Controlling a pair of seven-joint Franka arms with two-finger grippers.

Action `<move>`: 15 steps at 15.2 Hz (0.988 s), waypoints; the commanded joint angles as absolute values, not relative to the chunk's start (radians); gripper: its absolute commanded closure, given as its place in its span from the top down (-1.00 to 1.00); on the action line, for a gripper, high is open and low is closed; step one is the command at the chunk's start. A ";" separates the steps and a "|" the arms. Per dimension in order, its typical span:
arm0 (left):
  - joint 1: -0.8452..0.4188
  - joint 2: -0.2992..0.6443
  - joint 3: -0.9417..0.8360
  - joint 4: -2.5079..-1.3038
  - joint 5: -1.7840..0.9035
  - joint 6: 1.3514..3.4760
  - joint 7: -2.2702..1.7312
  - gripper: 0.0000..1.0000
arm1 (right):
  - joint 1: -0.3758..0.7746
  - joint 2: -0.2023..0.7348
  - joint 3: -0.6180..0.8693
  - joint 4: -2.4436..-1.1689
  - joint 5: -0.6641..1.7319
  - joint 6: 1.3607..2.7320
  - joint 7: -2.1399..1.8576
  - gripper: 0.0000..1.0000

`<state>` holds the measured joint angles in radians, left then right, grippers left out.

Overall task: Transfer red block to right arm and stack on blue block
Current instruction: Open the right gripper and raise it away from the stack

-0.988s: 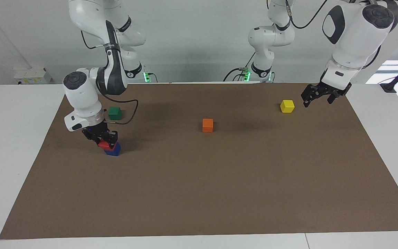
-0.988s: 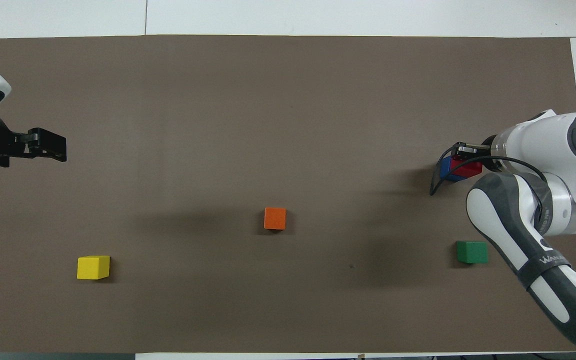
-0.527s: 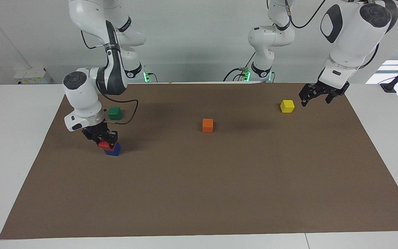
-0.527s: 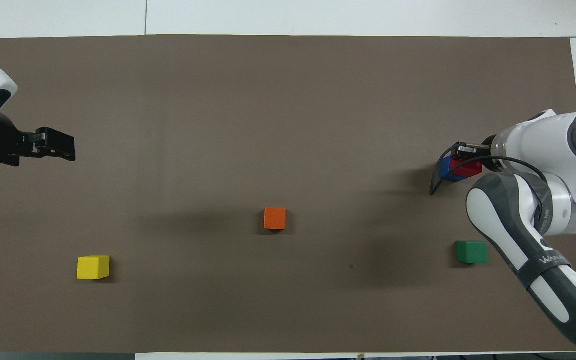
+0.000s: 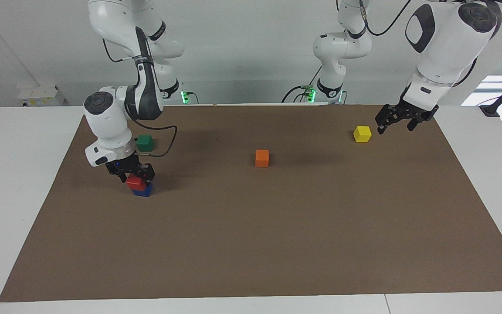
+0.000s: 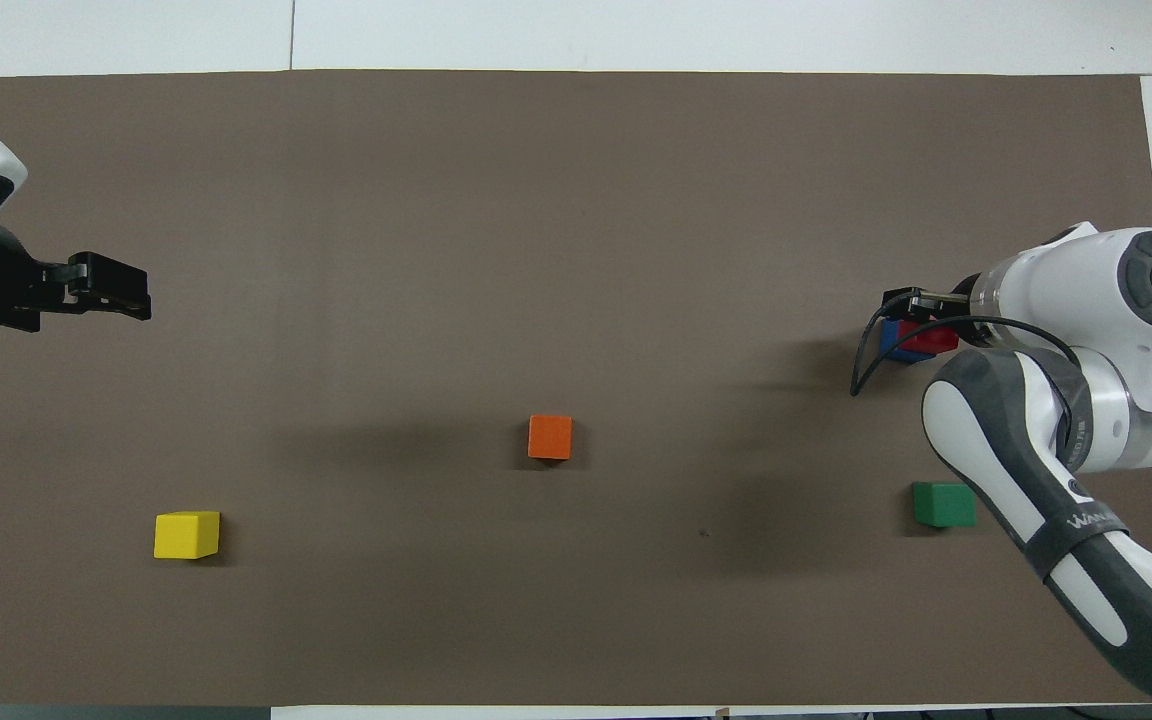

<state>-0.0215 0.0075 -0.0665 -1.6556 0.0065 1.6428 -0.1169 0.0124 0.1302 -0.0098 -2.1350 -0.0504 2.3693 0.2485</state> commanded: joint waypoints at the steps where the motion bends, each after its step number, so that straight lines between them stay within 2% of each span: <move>1: -0.025 -0.014 -0.057 -1.675 -0.009 1.648 -0.109 1.00 | 0.009 0.121 -0.003 -2.059 -0.072 2.260 0.278 1.00; 4: -0.021 -0.014 -0.055 -1.675 -0.009 1.647 -0.109 1.00 | 0.011 0.092 0.005 -1.938 -0.061 2.078 0.273 1.00; 10: -0.020 -0.017 -0.055 -1.675 -0.009 1.647 -0.112 1.00 | 0.011 -0.032 0.006 -1.818 -0.042 1.849 0.106 1.00; 15: -0.023 -0.017 -0.055 -1.677 -0.009 1.660 -0.110 1.00 | 0.006 -0.043 0.003 -1.651 0.020 1.606 0.014 1.00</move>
